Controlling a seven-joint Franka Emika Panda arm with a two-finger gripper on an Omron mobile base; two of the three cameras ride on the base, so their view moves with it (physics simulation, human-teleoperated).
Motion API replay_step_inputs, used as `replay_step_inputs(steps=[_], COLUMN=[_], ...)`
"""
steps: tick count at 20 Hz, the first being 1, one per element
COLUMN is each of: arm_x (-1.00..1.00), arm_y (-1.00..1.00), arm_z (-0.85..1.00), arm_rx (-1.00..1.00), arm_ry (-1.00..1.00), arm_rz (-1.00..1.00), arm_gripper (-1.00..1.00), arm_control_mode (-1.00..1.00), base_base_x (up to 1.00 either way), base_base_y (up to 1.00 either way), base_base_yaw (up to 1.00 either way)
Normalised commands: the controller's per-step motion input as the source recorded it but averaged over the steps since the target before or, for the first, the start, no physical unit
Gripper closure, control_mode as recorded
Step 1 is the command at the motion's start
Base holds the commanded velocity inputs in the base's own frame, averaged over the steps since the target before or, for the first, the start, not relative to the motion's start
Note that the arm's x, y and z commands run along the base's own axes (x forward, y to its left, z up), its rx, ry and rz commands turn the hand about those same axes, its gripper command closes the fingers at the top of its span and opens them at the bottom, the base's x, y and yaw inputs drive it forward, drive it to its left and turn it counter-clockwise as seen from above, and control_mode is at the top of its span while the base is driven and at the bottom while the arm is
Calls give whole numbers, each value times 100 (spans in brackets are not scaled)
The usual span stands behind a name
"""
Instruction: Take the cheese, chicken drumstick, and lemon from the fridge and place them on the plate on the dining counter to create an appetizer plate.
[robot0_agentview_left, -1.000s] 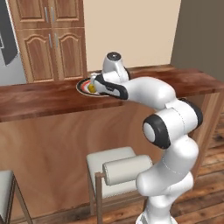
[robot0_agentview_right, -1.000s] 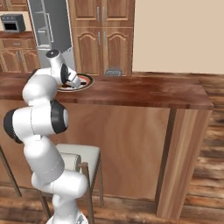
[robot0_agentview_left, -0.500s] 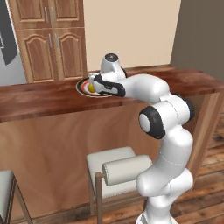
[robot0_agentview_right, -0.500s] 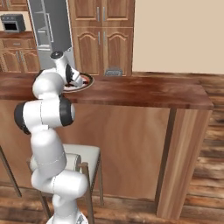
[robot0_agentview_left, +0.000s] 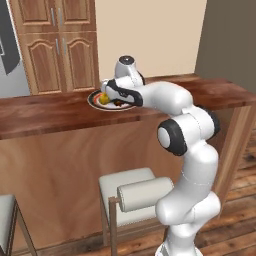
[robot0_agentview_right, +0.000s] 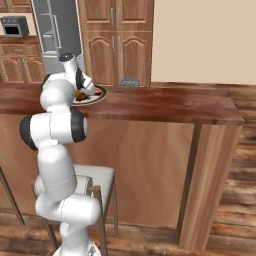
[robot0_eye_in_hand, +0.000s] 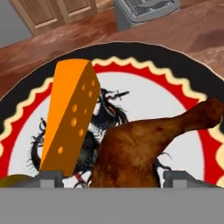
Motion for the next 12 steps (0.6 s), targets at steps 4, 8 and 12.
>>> replay_step_inputs(steps=[4,8,12], arm_x=[-47,-52,-66], arm_y=[0,-1,-15], arm_z=[0,27,90], arm_rx=[0,0,5], arm_ry=[0,-8,-18], arm_rz=[0,-1,0], arm_gripper=[-100,-100,-100], arm_control_mode=[-100,-100,-100], base_base_x=[0,0,0], base_base_y=[0,0,0], base_base_yaw=[0,0,0])
